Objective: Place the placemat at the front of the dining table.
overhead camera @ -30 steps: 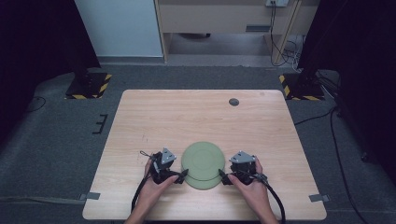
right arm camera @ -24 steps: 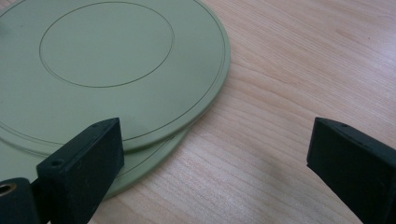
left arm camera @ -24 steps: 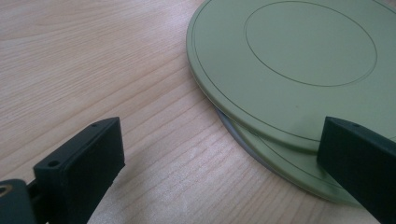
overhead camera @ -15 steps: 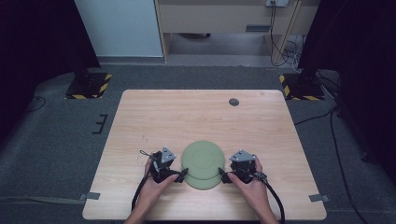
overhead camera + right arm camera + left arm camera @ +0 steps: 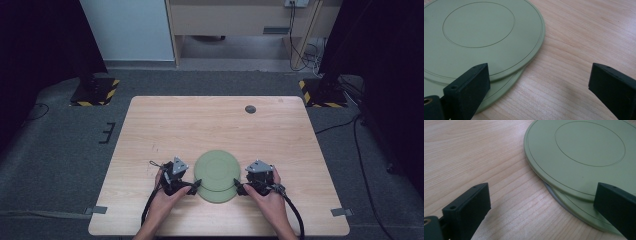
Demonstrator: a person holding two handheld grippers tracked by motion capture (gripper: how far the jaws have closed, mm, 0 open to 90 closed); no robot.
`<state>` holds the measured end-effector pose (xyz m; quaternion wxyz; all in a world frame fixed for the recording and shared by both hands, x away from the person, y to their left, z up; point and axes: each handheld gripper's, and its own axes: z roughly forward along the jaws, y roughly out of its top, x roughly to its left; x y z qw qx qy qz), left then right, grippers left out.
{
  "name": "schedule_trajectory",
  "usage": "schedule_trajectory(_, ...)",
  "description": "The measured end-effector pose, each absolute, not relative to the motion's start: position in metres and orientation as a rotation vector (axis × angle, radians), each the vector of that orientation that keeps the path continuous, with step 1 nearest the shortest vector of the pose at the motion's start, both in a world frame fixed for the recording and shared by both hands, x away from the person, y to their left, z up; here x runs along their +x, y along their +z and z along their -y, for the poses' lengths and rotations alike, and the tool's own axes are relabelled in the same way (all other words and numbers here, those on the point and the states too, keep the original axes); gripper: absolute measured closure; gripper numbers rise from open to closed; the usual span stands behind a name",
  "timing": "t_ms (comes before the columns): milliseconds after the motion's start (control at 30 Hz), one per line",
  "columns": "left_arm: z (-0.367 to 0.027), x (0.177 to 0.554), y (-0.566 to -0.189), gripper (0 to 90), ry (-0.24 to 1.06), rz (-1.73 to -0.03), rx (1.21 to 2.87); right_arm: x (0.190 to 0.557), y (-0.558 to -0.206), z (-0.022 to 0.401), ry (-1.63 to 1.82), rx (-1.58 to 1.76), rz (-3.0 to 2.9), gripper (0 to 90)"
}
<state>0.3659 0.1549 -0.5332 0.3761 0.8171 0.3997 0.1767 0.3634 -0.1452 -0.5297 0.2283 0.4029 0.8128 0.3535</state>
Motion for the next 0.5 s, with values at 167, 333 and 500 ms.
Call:
schedule_trajectory(167,-0.1551,0.3669,-0.5334,0.0,0.452,-1.026,2.088,0.3641,-0.5299,0.1451,0.973,1.115,-2.234,3.6)
schedule_trajectory(333,-0.1550,0.3676,-0.5336,0.0,0.454,-1.031,2.083,0.3648,-0.5302,0.1449,0.975,1.125,-2.228,3.6)
schedule_trajectory(500,-0.1545,0.3686,-0.5330,0.0,0.454,-1.031,2.090,0.3652,-0.5303,0.1447,0.974,1.130,-2.222,3.6)
